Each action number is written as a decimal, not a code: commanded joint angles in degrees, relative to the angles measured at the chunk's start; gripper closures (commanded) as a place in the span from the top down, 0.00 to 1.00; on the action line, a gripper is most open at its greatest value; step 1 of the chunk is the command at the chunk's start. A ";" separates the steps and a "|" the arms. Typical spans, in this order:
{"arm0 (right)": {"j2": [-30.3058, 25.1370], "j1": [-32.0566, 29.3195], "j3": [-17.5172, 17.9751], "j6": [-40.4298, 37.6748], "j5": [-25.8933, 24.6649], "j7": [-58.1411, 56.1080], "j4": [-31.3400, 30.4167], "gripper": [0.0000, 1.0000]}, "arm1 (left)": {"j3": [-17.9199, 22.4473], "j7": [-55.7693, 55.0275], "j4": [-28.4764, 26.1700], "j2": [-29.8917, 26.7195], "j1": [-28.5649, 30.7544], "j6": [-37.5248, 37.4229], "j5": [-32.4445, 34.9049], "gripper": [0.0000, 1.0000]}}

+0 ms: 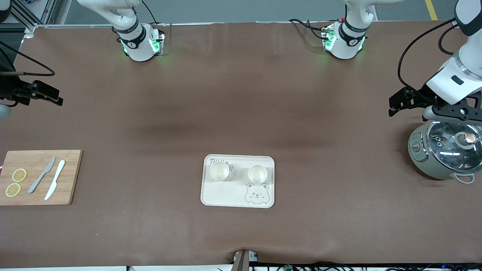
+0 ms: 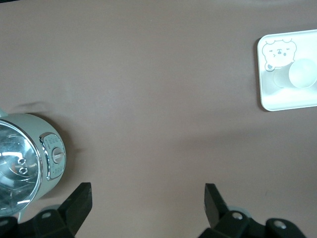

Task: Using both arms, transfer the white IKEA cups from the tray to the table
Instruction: 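Move the left gripper from rest toward the white tray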

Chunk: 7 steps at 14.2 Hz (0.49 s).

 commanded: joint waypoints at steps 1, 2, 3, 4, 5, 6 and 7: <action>0.80 -1.27 0.86 -0.16 -0.46 -0.70 0.91 1.00 | -0.48 -0.56 1.77 2.08 -1.06 -0.19 -0.29 1.00; 0.80 -1.01 0.86 -0.07 -0.54 -0.52 0.91 1.00 | -0.66 -1.00 1.86 2.44 -1.16 0.16 -0.38 1.00; 0.89 -1.01 0.86 -0.07 -0.54 -0.61 0.91 1.00 | -0.75 -1.52 1.86 3.23 -1.68 1.03 -0.46 1.00; 1.06 -1.18 0.86 0.10 -0.46 -0.61 0.91 1.00 | -0.75 -3.62 1.95 4.02 -2.82 1.91 -0.29 1.00; 1.41 -1.27 0.86 0.63 -0.54 -0.61 1.00 1.00 | -0.66 -6.07 2.99 5.42 -4.22 2.09 -0.20 1.00; 1.42 -1.18 0.86 1.42 -0.54 -0.61 1.00 1.00 | -0.66 -7.93 6.14 7.96 -5.54 2.09 0.49 1.00; 1.42 -1.18 0.86 1.51 -0.63 -0.61 1.00 1.00 | -0.66 -9.25 8.87 10.50 -7.21 2.01 2.94 1.00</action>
